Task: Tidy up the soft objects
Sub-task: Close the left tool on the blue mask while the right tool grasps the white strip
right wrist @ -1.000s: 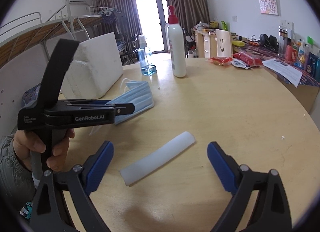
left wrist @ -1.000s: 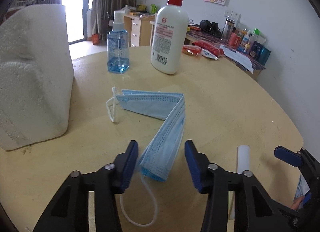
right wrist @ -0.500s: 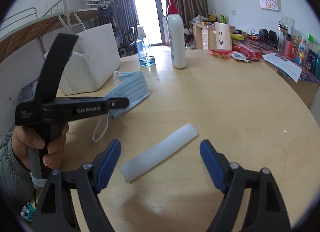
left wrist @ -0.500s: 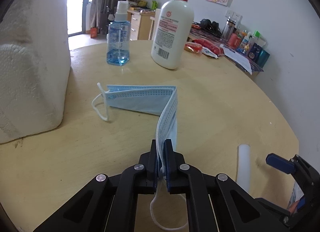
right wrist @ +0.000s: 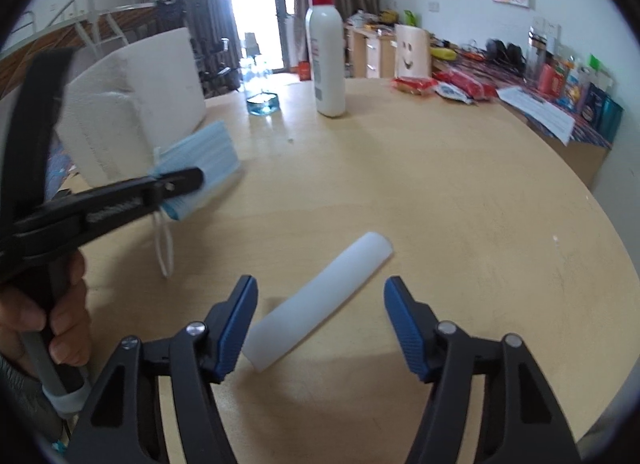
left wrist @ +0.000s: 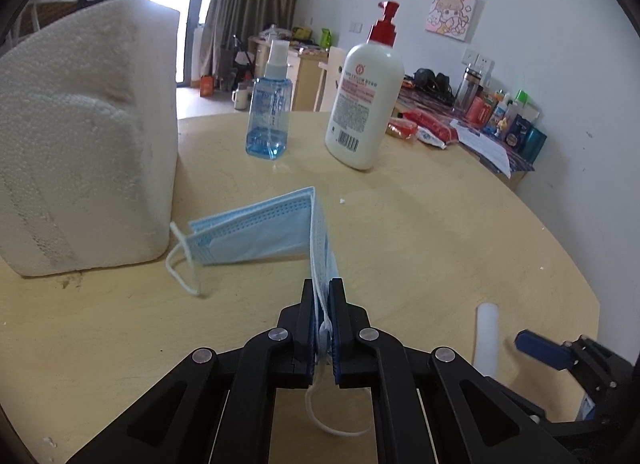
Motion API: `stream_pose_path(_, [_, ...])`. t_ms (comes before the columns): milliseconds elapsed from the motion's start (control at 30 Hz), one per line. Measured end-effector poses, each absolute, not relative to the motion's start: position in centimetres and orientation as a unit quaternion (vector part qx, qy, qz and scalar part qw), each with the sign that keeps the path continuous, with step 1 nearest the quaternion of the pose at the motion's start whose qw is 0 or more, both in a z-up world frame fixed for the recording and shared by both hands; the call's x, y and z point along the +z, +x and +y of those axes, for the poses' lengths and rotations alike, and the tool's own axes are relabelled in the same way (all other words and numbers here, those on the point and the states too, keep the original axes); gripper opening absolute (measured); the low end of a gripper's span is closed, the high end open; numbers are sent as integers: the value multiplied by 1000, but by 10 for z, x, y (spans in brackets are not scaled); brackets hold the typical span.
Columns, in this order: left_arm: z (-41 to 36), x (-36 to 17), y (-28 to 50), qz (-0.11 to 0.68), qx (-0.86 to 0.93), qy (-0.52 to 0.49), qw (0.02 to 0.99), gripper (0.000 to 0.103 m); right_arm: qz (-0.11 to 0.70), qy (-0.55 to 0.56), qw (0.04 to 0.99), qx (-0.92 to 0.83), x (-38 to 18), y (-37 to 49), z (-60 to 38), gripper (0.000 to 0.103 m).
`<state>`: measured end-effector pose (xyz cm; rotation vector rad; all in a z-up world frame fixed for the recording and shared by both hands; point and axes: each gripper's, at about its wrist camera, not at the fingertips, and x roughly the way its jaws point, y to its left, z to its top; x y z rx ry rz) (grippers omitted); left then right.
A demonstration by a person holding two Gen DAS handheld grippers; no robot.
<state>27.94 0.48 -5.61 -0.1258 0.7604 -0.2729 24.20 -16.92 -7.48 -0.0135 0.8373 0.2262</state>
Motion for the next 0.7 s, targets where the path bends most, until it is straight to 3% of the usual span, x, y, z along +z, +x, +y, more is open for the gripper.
stream_pose_path(67, [4, -53, 276, 362, -132, -59, 921, 6, 412, -5, 906, 97, -77, 243, -168, 60])
stream_pose_path(300, [2, -46, 269, 341, -135, -52, 929, 6, 414, 8, 908, 69, -80, 241, -160, 48])
stream_pose_path(700, [7, -37, 262, 321, -133, -58, 936, 6, 389, 58, 917, 60, -78, 238, -164, 16])
